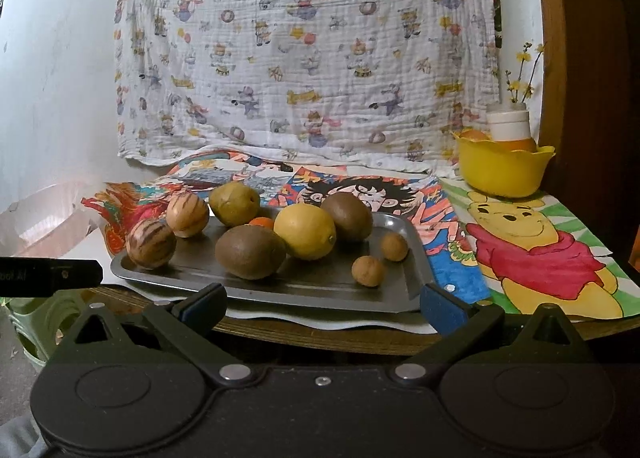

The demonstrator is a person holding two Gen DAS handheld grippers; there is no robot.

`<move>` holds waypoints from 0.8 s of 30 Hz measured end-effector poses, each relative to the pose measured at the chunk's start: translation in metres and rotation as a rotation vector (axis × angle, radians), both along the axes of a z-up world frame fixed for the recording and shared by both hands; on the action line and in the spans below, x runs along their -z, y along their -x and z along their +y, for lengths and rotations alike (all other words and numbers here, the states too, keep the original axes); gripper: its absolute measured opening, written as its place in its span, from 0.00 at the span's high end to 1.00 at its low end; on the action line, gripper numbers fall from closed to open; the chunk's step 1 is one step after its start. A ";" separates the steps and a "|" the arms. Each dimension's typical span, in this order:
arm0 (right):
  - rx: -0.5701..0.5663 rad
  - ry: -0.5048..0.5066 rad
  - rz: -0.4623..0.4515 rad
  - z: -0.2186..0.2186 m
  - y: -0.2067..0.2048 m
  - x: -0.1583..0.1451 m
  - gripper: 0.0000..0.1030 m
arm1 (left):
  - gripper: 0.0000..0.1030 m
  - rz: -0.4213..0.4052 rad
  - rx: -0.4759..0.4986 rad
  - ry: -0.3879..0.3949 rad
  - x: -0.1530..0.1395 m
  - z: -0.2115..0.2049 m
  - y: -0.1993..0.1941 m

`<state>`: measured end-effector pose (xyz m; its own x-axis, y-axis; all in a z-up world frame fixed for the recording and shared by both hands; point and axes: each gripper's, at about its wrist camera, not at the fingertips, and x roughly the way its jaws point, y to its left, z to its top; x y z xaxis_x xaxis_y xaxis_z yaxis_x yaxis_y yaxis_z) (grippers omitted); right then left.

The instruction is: Organize fruits

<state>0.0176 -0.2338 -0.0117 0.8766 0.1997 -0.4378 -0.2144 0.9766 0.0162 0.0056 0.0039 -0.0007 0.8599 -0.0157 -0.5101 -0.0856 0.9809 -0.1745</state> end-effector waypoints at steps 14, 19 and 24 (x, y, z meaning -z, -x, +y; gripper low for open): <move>-0.021 0.015 -0.035 0.004 0.005 -0.004 0.01 | 0.01 -0.004 0.008 -0.004 0.001 -0.001 0.002; -0.021 0.014 -0.033 0.003 0.005 -0.004 0.01 | 0.01 -0.005 0.005 -0.004 0.001 0.000 0.002; -0.027 0.011 -0.027 0.004 0.005 -0.005 0.01 | 0.01 -0.006 0.003 -0.004 0.002 0.000 0.004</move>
